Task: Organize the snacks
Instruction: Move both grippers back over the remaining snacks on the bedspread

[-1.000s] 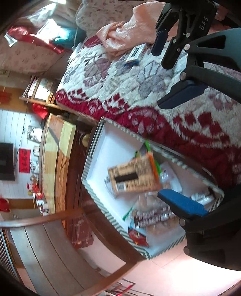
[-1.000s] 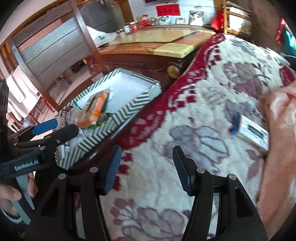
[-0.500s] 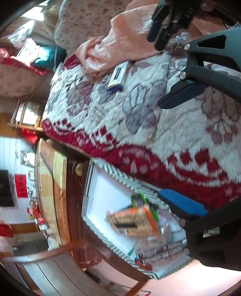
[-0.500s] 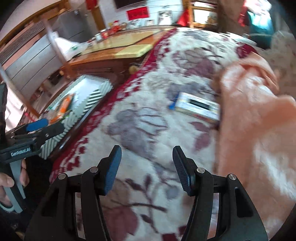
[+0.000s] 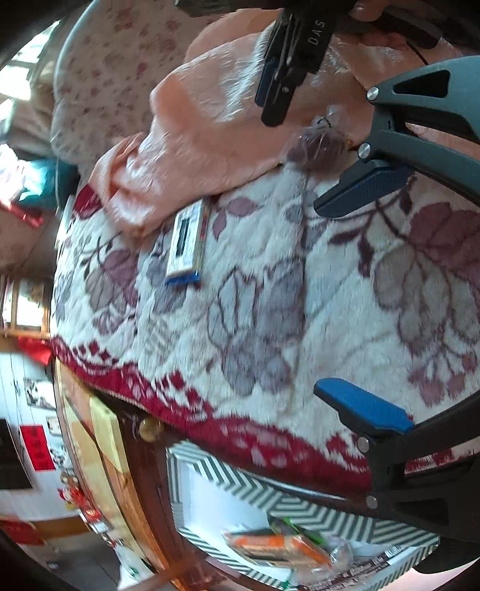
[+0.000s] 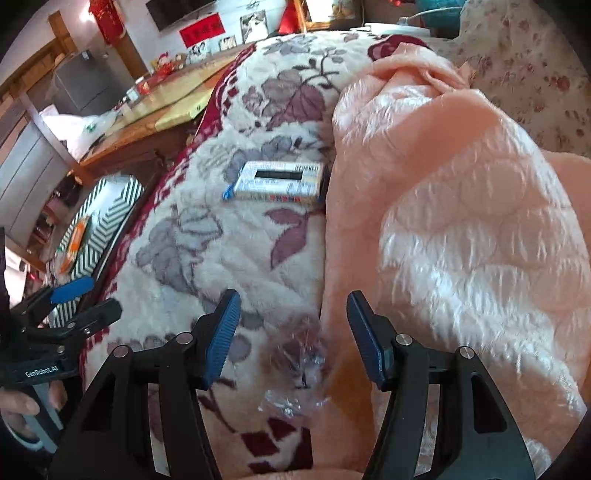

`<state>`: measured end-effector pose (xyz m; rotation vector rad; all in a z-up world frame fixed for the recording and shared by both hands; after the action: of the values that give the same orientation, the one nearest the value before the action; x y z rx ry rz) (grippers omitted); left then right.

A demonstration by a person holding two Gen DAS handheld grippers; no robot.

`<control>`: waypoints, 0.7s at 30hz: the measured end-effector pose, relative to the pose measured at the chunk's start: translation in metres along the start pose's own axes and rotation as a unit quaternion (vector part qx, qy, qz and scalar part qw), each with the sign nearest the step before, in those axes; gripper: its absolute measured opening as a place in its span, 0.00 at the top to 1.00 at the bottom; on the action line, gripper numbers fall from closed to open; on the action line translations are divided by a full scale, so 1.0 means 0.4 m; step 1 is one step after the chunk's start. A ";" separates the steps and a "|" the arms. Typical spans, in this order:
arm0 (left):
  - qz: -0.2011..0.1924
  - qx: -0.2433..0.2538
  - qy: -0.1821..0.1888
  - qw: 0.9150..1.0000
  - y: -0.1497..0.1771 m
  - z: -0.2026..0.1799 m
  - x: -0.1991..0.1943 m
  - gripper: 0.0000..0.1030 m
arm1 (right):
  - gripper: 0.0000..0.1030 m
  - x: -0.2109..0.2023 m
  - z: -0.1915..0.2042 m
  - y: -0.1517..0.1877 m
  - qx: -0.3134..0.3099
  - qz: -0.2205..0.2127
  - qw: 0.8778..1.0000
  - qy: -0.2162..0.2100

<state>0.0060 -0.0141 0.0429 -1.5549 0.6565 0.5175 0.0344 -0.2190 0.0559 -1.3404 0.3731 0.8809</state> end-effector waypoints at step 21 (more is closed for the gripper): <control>0.062 0.002 0.120 0.991 0.061 -0.274 0.109 0.13 | 0.42 -0.011 -0.102 -0.012 0.083 -0.041 0.995 0.024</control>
<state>0.0154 -0.1283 0.0056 -1.5929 0.9418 0.4239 0.0452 -0.2586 0.0528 -1.2156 0.4173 0.7351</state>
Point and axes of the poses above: each gripper's, at about its wrist camera, not at the fingertips, and x roughly the way its jaws point, z to its left, y to its underside, the point moved 4 cm from there along x, roughly the way its jaws point, and after that the axes turned 15 degrees about -z, right-handed, at the moved point
